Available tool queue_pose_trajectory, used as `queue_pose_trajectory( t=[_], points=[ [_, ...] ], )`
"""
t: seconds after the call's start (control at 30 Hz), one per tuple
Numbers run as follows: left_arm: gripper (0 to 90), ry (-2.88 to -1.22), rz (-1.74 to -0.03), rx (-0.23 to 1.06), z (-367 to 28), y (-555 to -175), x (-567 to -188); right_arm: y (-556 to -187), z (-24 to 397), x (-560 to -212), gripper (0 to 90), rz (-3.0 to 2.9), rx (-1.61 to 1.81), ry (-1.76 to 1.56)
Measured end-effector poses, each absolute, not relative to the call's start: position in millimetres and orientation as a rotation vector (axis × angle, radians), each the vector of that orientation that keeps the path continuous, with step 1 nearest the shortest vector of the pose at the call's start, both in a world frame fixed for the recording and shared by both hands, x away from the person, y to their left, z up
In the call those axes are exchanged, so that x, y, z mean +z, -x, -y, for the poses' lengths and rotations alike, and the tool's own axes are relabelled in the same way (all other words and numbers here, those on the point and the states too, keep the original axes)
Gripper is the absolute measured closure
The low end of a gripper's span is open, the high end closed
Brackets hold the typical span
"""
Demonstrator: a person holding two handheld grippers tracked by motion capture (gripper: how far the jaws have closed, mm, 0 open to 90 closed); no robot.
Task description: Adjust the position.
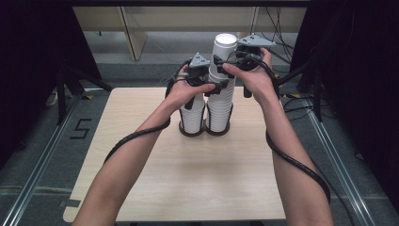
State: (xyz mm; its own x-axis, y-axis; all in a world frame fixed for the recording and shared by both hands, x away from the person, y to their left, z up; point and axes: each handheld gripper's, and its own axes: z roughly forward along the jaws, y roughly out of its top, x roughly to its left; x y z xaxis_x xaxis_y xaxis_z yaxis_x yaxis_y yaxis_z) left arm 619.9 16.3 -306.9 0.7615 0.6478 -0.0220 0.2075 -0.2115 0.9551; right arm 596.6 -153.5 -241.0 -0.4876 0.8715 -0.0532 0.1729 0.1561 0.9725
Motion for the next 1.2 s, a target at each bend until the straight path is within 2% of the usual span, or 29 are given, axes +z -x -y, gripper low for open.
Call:
queue_pose_trajectory(
  t=[0.23, 0.5, 0.73, 1.2],
  points=[
    [9.8, -1.790, -0.678, 0.465, -15, -621, -308, -600, 151, -242, 10.8, -1.784, 1.369, -1.005],
    [9.4, -1.798, -0.677, 0.476, -14, -621, -307, -605, 144, -247, 18.2, -1.755, 1.385, -1.009],
    [9.7, -1.804, -0.671, 0.482, -14, -621, -307, -605, 144, -248, 20.2, -1.729, 1.407, -1.021],
    [9.9, -1.804, -0.664, 0.488, -15, -621, -308, -597, 150, -220, 21.1, -1.599, 1.494, -0.955]
  ],
)
